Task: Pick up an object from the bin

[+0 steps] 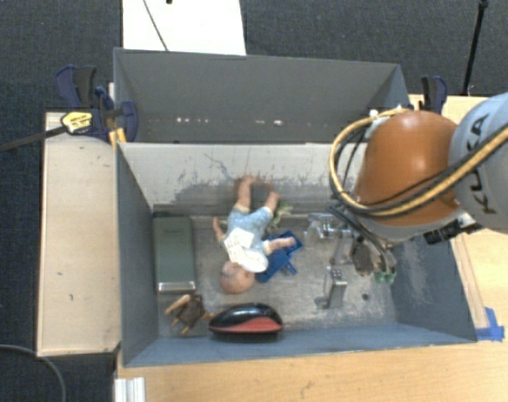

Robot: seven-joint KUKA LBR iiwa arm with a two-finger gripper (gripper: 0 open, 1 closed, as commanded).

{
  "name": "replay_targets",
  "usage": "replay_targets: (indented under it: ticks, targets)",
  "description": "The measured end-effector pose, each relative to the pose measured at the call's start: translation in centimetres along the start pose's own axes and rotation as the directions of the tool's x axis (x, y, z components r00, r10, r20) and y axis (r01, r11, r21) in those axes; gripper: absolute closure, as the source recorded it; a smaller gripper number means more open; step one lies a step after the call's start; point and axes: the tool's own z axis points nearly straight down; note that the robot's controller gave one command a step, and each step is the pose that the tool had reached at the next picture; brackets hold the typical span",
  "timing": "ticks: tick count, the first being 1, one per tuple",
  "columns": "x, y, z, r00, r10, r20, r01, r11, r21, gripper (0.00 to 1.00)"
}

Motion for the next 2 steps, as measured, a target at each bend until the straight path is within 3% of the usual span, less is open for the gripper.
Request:
replay_targets:
  ticks: [1,2]
  targets:
    - [-0.2,0.0,-0.4,1.000,0.001,0.009,-0.001,1.000,0.000,0.00]
    - [-3.2,3.0,4.8,0.965,-0.260,0.016,0.260,0.965,0.004,0.00]
